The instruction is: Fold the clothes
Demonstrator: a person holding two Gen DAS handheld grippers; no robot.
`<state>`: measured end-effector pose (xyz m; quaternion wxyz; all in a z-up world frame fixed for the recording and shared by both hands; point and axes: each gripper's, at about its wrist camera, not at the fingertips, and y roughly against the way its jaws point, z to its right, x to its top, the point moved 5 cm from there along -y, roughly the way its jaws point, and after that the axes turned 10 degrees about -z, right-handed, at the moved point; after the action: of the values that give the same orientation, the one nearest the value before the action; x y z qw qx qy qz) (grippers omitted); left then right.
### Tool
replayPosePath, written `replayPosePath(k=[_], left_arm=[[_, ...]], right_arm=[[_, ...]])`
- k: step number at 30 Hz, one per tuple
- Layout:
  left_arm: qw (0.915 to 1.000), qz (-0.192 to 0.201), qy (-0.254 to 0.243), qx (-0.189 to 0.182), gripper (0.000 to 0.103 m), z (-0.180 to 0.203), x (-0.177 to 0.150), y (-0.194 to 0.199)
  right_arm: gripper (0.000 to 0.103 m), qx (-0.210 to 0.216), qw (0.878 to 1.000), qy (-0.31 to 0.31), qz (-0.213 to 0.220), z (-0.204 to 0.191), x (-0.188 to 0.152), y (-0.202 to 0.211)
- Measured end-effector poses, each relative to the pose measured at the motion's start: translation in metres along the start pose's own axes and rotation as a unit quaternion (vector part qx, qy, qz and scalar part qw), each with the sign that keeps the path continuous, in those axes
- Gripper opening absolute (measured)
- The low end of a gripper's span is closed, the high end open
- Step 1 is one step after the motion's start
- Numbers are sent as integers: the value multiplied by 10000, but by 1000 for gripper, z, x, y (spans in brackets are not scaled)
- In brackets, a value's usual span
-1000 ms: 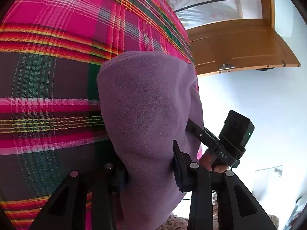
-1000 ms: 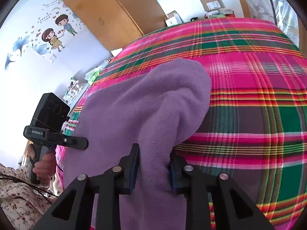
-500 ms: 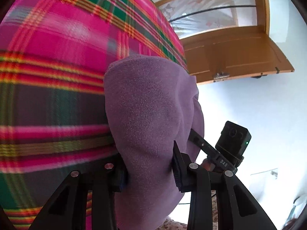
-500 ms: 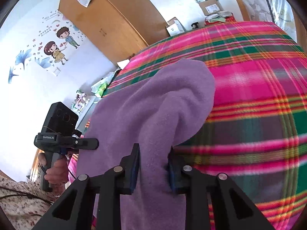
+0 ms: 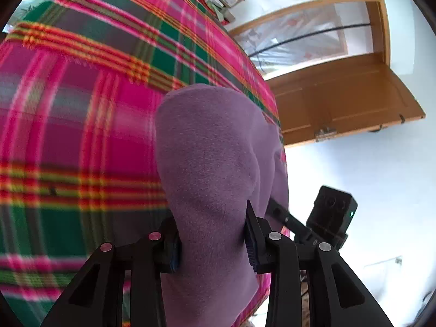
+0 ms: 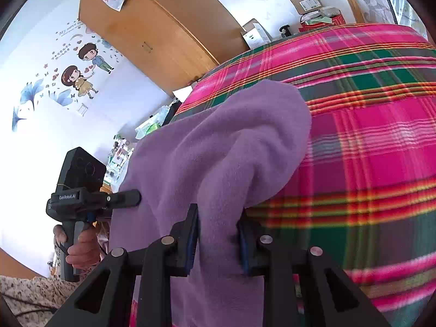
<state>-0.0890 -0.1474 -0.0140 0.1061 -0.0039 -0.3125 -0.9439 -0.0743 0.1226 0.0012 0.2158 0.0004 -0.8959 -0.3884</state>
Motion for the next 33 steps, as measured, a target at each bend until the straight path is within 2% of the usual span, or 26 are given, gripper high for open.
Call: replayPosePath(k=[9,15,20,24,28,30,33], left_arm=[[9998,69,133,145,38,-24,61,14],[9998,131,127,105,38,-23,74,7],[9996,88,282,8,39,-20,56,-10],[9996,34,286,1,41,-22,61,-16],[9994,25,349,-28,44,-47,70,5],[9994,42,343,-1,44,-39,49,-8],[9994,108,314,81,45,-46,35,15]], right_arm=[[26,36,9995,-290,99,1,23,-33],[26,-85,9990,-271,333,-2,34,-41],[28,-221,9984,-324,398,4,37,-50],[32,-286,9982,-403,351,10,36,-56],[39,-346,9979,-441,310,13,36,-57],[43,-377,9978,-469,285,15,36,-58],[43,-365,9977,-515,264,18,34,-56]])
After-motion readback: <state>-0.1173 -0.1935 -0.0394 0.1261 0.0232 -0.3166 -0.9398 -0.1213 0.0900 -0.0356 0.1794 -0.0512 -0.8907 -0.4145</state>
